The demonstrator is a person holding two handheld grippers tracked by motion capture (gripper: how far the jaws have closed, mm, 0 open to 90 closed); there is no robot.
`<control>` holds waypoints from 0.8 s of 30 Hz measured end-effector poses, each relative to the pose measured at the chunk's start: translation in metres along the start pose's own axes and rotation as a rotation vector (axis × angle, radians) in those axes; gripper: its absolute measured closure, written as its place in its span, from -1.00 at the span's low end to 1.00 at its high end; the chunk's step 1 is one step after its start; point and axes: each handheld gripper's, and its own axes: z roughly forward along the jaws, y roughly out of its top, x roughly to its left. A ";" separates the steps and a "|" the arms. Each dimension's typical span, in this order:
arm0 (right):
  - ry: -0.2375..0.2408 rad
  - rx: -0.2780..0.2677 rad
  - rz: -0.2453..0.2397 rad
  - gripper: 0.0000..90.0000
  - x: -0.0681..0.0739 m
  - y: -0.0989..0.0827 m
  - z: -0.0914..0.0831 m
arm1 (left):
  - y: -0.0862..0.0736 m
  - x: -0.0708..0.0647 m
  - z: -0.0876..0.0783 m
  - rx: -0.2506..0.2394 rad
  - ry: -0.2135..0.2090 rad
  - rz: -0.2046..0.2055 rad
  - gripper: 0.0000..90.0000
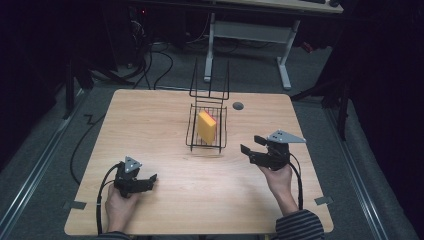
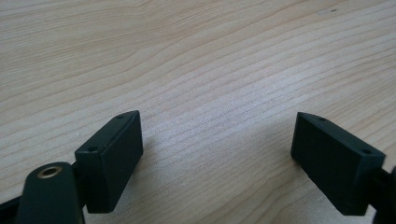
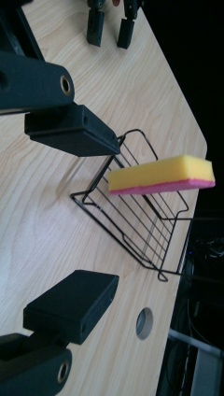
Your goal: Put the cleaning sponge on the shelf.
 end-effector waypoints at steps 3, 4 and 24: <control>-0.013 0.000 0.008 -0.28 -0.005 -0.005 -0.005 | 0.000 0.000 0.000 0.000 0.000 0.000 -0.62; -0.015 -0.005 0.014 -0.28 -0.006 -0.007 -0.007 | 0.000 0.000 0.000 0.000 0.000 0.000 -0.62; -0.039 -0.044 0.095 -0.25 -0.023 -0.047 -0.035 | 0.000 0.000 0.000 0.000 0.000 0.000 -0.62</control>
